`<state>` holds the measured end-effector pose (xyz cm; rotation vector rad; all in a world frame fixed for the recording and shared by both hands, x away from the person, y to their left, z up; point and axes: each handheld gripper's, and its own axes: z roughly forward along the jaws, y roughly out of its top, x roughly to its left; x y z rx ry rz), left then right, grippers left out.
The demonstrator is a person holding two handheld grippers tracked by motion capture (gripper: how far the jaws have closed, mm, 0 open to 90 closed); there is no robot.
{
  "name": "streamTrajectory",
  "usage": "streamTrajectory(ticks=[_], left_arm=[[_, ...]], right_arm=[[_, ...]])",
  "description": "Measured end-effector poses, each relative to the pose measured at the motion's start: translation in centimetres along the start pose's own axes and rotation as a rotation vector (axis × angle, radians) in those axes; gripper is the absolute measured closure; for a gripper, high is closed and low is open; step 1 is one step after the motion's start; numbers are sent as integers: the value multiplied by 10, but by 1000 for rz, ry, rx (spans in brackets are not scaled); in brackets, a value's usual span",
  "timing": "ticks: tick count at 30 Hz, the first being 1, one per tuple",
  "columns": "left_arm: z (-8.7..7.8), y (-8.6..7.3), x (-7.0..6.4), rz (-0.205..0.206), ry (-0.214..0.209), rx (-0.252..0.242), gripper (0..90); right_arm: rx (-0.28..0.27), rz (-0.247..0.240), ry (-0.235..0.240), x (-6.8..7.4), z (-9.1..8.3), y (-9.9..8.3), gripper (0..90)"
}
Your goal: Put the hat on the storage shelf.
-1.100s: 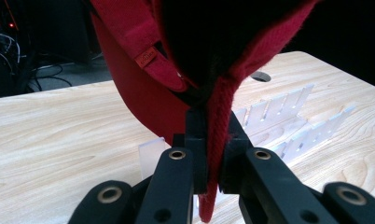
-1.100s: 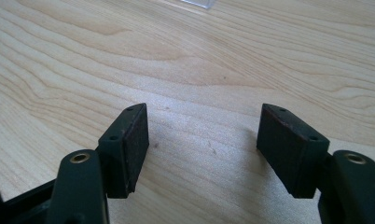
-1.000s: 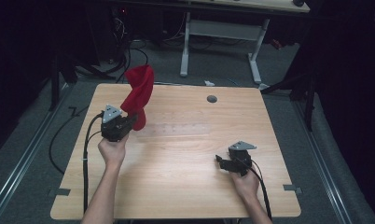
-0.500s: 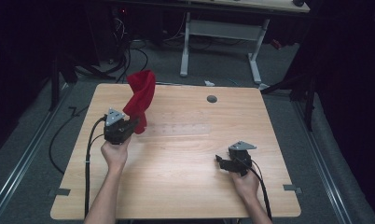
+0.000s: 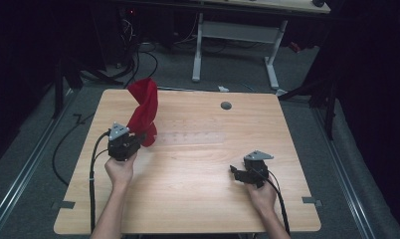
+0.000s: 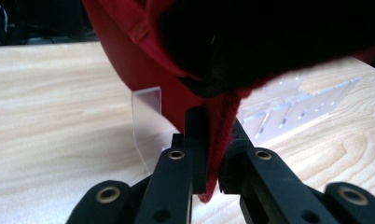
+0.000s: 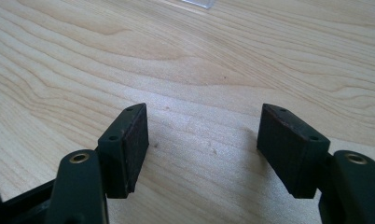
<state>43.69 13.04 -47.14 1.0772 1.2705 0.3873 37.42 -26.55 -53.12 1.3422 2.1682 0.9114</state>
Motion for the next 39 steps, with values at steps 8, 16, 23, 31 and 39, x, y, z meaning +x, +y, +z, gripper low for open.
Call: streamTrajectory(ticks=[8, 16, 23, 31, 39], left_arm=[[-6, -5, 4, 12, 32, 24, 699], [-17, -9, -1, 60, 55, 57, 485], [-28, -13, -5, 54, 39, 55, 439], [-43, -17, -12, 45, 14, 55, 433], [-52, -21, -21, 26, -23, 71, 429]], right_arm=[[0, 0, 0, 0, 0, 0, 341], [1, 0, 0, 0, 0, 0, 341], [-1, -2, 0, 0, 0, 0, 341], [0, -1, 0, 0, 0, 0, 341], [-1, -1, -1, 0, 0, 0, 341]])
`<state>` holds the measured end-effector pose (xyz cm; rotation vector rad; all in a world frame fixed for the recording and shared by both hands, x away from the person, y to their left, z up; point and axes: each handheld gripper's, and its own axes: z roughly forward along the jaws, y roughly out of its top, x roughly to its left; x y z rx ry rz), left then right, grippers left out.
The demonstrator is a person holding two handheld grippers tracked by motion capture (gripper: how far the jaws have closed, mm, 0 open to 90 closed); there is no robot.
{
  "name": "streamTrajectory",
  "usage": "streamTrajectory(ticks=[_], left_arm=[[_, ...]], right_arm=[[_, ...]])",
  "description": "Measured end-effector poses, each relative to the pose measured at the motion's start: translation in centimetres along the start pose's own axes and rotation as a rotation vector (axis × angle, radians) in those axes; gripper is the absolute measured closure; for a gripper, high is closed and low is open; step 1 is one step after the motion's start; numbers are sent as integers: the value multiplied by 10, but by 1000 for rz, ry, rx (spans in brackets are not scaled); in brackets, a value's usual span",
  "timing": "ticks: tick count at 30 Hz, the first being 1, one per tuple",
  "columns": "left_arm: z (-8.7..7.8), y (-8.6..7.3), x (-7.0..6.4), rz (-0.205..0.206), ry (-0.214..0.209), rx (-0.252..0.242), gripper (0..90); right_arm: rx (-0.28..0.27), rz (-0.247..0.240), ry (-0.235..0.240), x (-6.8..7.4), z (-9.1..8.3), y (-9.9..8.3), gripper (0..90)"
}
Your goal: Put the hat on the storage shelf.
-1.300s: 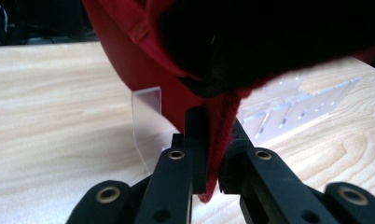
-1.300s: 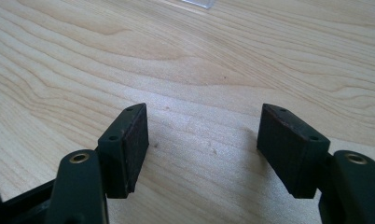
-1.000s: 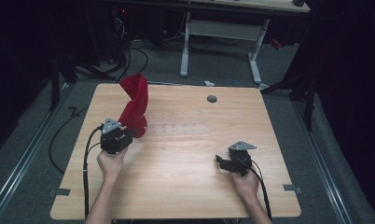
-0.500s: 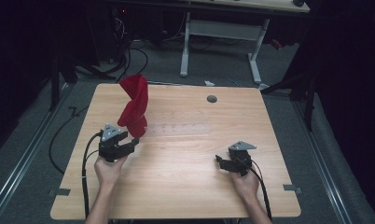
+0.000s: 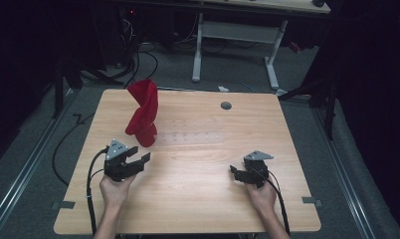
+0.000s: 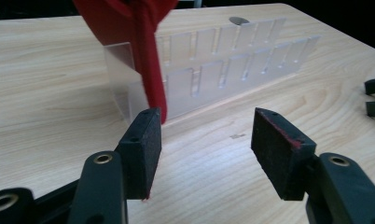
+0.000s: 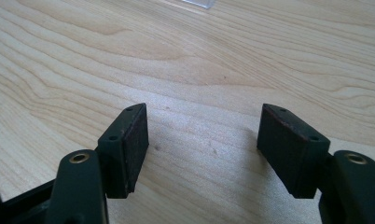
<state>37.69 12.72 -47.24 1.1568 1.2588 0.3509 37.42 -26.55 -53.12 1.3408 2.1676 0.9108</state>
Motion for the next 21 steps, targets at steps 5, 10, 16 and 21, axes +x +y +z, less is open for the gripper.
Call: streamTrajectory(ticks=[5, 10, 16, 21], left_arm=[[-1, -9, -6, 0, -23, 28, 427], [0, -21, -10, -7, -32, 54, 423], [9, -40, -13, 12, -23, 98, 417], [19, -57, -11, 80, 19, 144, 401]], right_arm=[[-1, -3, 0, 0, 0, 0, 340], [-1, -3, 0, 0, 0, 0, 341], [-1, -3, 0, 0, 0, 0, 340], [-1, -2, 0, 0, 0, 0, 340]])
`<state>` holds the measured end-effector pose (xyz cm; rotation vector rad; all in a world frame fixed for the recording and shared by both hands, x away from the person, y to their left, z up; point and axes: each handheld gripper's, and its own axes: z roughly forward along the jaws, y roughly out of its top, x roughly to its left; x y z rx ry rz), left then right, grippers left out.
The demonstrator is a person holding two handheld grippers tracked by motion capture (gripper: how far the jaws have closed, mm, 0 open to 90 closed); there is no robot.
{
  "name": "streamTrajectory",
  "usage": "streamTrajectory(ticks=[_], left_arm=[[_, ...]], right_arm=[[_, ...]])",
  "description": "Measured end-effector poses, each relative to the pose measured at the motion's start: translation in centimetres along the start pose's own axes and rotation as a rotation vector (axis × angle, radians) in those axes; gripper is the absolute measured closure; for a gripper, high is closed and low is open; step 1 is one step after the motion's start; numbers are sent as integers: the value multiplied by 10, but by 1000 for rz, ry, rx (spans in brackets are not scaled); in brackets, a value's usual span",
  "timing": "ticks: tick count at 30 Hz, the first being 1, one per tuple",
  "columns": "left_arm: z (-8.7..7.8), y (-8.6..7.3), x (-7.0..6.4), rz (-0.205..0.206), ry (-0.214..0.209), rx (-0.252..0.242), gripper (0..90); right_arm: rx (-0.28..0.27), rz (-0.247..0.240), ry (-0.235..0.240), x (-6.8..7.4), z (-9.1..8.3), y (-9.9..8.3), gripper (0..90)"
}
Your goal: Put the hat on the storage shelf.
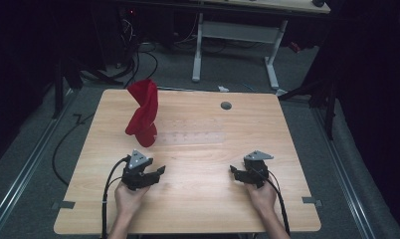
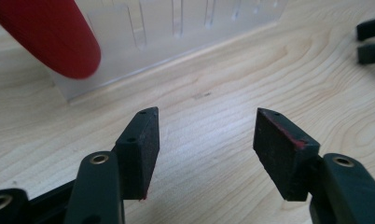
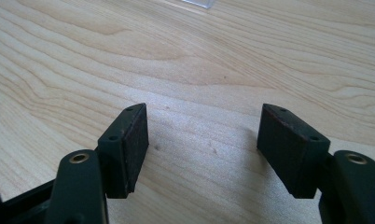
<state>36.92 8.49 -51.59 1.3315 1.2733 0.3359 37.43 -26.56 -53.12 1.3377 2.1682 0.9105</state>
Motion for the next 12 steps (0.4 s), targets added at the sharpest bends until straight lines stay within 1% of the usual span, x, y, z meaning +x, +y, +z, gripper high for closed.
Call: streamTrajectory(ticks=[4, 7, 8, 9, 10, 12], left_arm=[[11, -11, 2, 62, 56, 26, 378], [18, -22, 6, 113, 101, 68, 347], [19, -25, 7, 101, 88, 57, 338], [18, -25, 9, 69, 81, 48, 326], [18, -25, 9, 71, 89, 46, 330], [17, -25, 9, 68, 90, 45, 329]], right_arm=[[0, 0, 0, 0, 0, 0, 340], [0, 0, 0, 0, 0, 0, 340], [0, 0, 0, 0, 0, 0, 339], [0, 1, 0, 0, 0, 0, 338], [0, 0, 0, 0, 0, 0, 338], [0, 0, 0, 0, 0, 0, 338]])
